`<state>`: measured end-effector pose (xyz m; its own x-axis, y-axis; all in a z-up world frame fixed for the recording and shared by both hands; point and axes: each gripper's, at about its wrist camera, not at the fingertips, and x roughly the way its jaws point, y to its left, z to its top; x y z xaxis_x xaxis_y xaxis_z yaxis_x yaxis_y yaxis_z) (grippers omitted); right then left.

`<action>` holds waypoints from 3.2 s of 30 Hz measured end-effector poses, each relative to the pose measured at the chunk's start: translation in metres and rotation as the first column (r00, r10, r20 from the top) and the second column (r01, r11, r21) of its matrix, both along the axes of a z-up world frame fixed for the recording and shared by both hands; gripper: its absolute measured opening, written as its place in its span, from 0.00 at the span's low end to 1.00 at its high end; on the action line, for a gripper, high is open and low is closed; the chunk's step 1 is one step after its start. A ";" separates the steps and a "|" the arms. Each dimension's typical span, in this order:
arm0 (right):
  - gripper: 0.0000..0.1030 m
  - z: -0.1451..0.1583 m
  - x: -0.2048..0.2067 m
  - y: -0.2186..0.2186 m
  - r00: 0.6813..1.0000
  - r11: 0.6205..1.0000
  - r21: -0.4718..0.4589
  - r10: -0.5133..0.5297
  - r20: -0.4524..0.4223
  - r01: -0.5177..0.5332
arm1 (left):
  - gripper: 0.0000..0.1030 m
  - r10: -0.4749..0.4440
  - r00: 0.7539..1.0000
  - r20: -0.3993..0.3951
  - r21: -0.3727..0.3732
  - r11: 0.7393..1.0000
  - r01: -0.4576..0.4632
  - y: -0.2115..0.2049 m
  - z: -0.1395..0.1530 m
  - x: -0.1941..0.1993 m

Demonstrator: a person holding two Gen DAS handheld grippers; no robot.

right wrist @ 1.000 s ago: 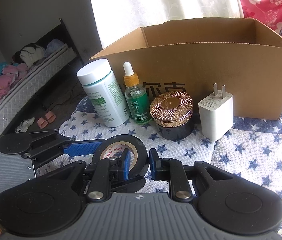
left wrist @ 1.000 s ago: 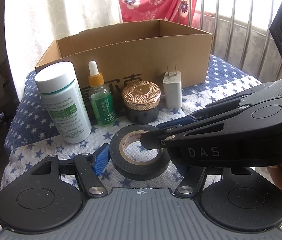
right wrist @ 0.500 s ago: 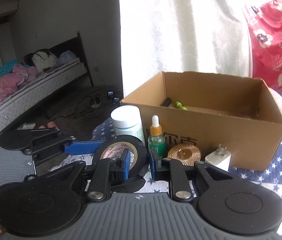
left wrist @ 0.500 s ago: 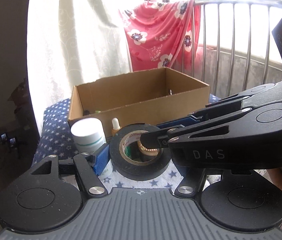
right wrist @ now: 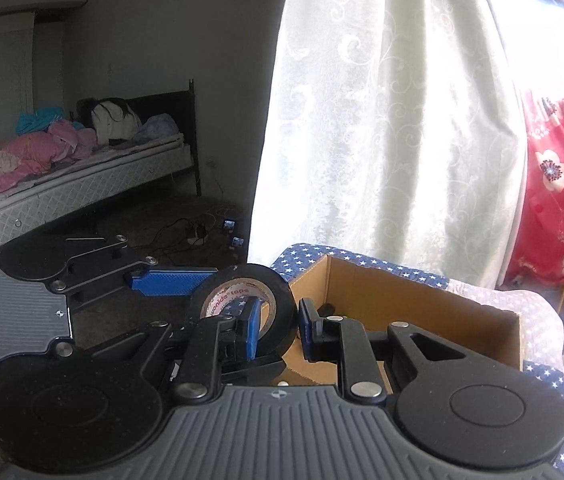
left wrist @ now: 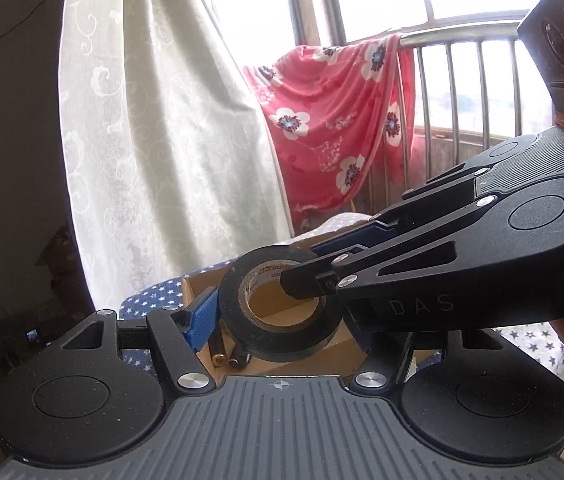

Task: Organize rigid objects
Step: 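Lift the tape roll with the right gripper and carry it into the box, then open the right gripper to drop the tape roll inside the box, then move the right gripper to the white charger plug and grasp it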

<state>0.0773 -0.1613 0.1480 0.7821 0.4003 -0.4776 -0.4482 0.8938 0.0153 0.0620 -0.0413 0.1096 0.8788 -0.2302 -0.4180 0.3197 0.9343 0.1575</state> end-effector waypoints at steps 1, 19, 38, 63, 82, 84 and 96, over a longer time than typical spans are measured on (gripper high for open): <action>0.22 0.001 0.011 -0.002 1.000 1.000 0.001 0.003 -0.020 -0.003 | 0.64 -0.005 0.999 -0.032 -0.005 1.000 0.004 0.001 0.001 0.012; 0.21 -0.080 0.208 -0.073 0.854 0.995 0.039 -0.055 -0.518 0.088 | 0.64 -0.093 0.842 -0.532 0.039 0.990 0.134 -0.022 -0.059 0.202; 0.23 -0.152 0.275 -0.089 0.743 0.988 -0.015 -0.123 -0.657 0.151 | 0.67 -0.064 0.773 -0.631 0.033 0.993 0.110 -0.026 -0.093 0.263; 0.23 -0.012 0.029 -0.108 0.969 0.975 0.197 -0.050 -0.241 0.099 | 0.69 -0.132 0.976 -0.174 -0.064 0.990 0.122 0.019 -0.016 0.041; 0.24 -0.134 -0.034 -0.116 0.910 0.894 0.263 -0.278 -0.307 0.362 | 0.58 -0.174 0.977 -0.120 0.020 0.984 0.178 -0.067 -0.133 -0.027; 0.24 -0.135 -0.031 -0.113 0.913 0.907 0.223 -0.287 -0.290 0.356 | 0.56 -0.170 0.977 -0.127 0.018 0.985 0.174 -0.072 -0.137 -0.022; 0.25 -0.140 -0.001 -0.086 0.951 0.970 0.054 -0.222 -0.215 0.239 | 0.49 -0.102 0.983 -0.156 0.069 0.991 0.114 -0.090 -0.157 0.002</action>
<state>0.0762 -0.2471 0.0079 0.7454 0.2637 -0.6123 -0.2100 0.9646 0.1597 0.0637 -0.1313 -0.0472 0.7757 -0.2822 -0.5645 0.4437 0.8800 0.1696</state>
